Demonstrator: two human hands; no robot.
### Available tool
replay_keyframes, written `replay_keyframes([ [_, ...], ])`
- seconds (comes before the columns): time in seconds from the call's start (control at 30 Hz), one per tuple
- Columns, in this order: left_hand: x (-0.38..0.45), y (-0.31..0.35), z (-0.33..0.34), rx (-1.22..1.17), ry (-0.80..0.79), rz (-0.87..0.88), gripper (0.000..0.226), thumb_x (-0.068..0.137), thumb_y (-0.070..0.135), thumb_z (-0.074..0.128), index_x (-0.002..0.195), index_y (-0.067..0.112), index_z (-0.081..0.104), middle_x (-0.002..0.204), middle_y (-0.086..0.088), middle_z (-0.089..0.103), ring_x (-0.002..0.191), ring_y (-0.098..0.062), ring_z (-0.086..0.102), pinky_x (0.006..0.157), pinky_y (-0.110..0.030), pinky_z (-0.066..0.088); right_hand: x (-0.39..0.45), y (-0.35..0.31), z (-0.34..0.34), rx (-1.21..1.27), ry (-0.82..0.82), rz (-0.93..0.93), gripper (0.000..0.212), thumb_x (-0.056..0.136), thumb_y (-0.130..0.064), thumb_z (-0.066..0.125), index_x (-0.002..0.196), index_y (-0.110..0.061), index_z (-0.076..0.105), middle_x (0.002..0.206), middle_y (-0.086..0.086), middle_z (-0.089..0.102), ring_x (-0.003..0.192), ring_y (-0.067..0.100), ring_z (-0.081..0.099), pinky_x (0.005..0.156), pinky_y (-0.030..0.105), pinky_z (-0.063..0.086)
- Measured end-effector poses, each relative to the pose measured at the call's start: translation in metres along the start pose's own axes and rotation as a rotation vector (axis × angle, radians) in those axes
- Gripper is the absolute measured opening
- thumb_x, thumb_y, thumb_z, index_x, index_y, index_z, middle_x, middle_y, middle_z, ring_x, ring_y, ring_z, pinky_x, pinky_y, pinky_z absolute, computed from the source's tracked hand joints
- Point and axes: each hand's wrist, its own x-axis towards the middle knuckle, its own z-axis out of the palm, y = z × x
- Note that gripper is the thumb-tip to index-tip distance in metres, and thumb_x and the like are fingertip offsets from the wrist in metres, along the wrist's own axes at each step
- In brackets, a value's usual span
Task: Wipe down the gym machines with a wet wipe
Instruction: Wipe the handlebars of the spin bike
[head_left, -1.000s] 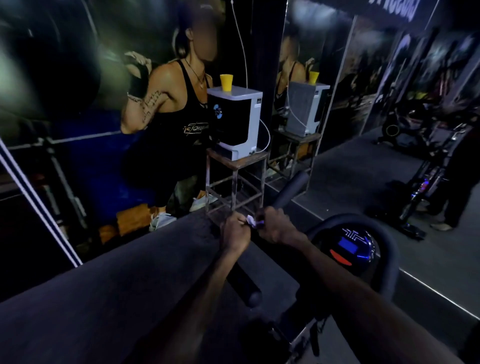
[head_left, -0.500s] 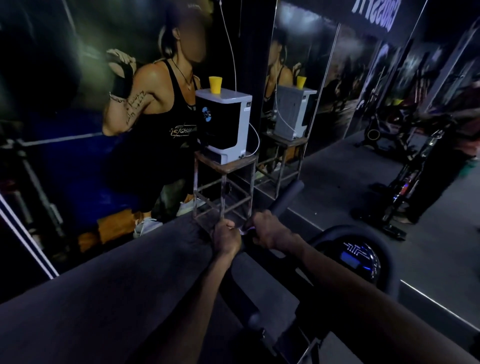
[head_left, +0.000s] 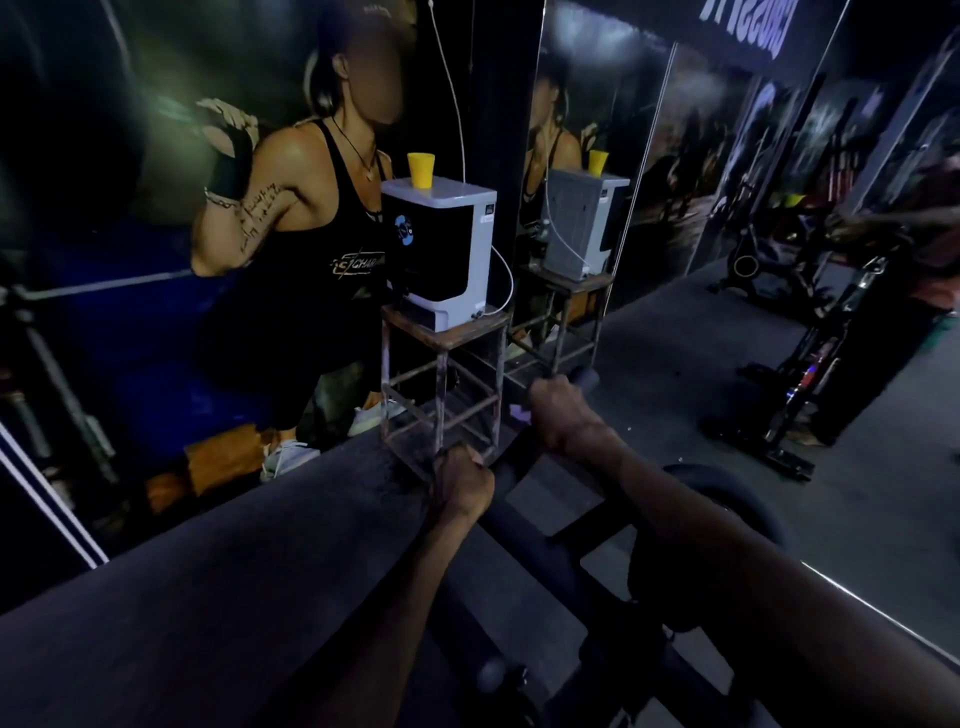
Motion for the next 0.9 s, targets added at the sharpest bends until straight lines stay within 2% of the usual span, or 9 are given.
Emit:
replay_keyframes([
  [0.07, 0.001, 0.003, 0.002, 0.027, -0.004, 0.055, 0.023, 0.089, 0.008, 0.049, 0.098, 0.013, 0.069, 0.116, -0.018, 0.066, 0.112, -0.039, 0.060, 0.086, -0.038, 0.050, -0.005, -0.001, 0.007, -0.026, 0.026, -0.054, 0.025, 0.099, -0.018, 0.055, 0.107, 0.005, 0.062, 0.117, 0.030, 0.058, 0.108, 0.043, 0.059, 0.089, 0.044, 0.048],
  [0.17, 0.005, 0.015, 0.005, 0.045, -0.043, 0.133, 0.022, 0.094, 0.015, 0.050, 0.102, 0.006, 0.069, 0.112, -0.021, 0.067, 0.108, -0.040, 0.061, 0.081, -0.039, 0.049, -0.021, -0.007, 0.027, -0.084, -0.011, -0.172, 0.020, 0.096, -0.011, 0.053, 0.111, 0.000, 0.061, 0.125, 0.021, 0.044, 0.112, 0.042, 0.051, 0.088, 0.046, 0.051],
  [0.23, 0.010, 0.023, 0.008, 0.017, -0.068, 0.183, 0.017, 0.088, 0.007, 0.051, 0.086, 0.009, 0.068, 0.101, -0.018, 0.069, 0.101, -0.038, 0.064, 0.077, -0.039, 0.050, -0.015, 0.003, 0.013, -0.067, 0.031, -0.094, 0.023, 0.100, -0.014, 0.052, 0.115, 0.001, 0.061, 0.130, 0.022, 0.038, 0.114, 0.043, 0.047, 0.090, 0.049, 0.050],
  [0.3, 0.017, 0.028, 0.014, -0.002, -0.086, 0.217, 0.022, 0.079, -0.002, 0.048, 0.065, 0.014, 0.055, 0.090, -0.015, 0.068, 0.094, -0.036, 0.063, 0.076, -0.039, 0.049, -0.007, 0.019, -0.001, -0.052, 0.108, 0.004, 0.026, 0.100, -0.015, 0.053, 0.117, 0.003, 0.060, 0.132, 0.023, 0.037, 0.114, 0.045, 0.048, 0.092, 0.049, 0.047],
  [0.37, 0.022, 0.030, 0.016, 0.007, -0.103, 0.211, 0.029, 0.081, -0.002, 0.046, 0.061, 0.019, 0.045, 0.092, -0.017, 0.068, 0.093, -0.035, 0.062, 0.074, -0.037, 0.046, -0.007, 0.018, -0.005, -0.085, 0.093, -0.020, 0.026, 0.099, -0.011, 0.053, 0.120, 0.002, 0.058, 0.133, 0.023, 0.038, 0.114, 0.045, 0.051, 0.093, 0.047, 0.047],
  [0.47, 0.027, 0.026, 0.018, 0.000, -0.120, 0.173, 0.027, 0.083, 0.002, 0.044, 0.061, 0.019, 0.045, 0.097, -0.019, 0.067, 0.094, -0.038, 0.061, 0.071, -0.037, 0.045, -0.016, 0.008, -0.005, -0.134, -0.007, -0.142, 0.028, 0.097, -0.006, 0.051, 0.122, 0.002, 0.059, 0.130, 0.024, 0.044, 0.112, 0.044, 0.053, 0.089, 0.046, 0.047],
  [0.63, 0.029, 0.018, 0.019, -0.030, -0.121, 0.144, 0.025, 0.078, 0.000, 0.043, 0.057, 0.015, 0.044, 0.079, -0.013, 0.062, 0.082, -0.035, 0.061, 0.068, -0.039, 0.047, 0.004, 0.040, -0.030, 0.006, 0.205, 0.155, 0.023, 0.095, -0.012, 0.060, 0.115, -0.001, 0.057, 0.127, 0.022, 0.044, 0.106, 0.045, 0.055, 0.087, 0.048, 0.047],
  [0.73, 0.030, 0.020, 0.018, -0.040, -0.117, 0.126, 0.025, 0.080, 0.000, 0.044, 0.061, 0.015, 0.050, 0.084, -0.010, 0.066, 0.082, -0.030, 0.061, 0.070, -0.035, 0.049, 0.005, 0.044, -0.024, 0.122, 0.226, 0.256, 0.028, 0.091, -0.011, 0.064, 0.115, 0.001, 0.057, 0.123, 0.023, 0.049, 0.108, 0.046, 0.054, 0.086, 0.046, 0.046],
  [0.9, 0.030, 0.022, 0.019, -0.050, -0.088, 0.119, 0.021, 0.080, 0.001, 0.045, 0.073, 0.002, 0.064, 0.083, -0.015, 0.068, 0.080, -0.032, 0.063, 0.079, -0.043, 0.054, -0.013, 0.019, 0.003, 0.268, 0.160, 0.373, 0.034, 0.101, -0.023, 0.053, 0.121, 0.005, 0.052, 0.124, 0.028, 0.052, 0.117, 0.044, 0.048, 0.092, 0.042, 0.039],
])
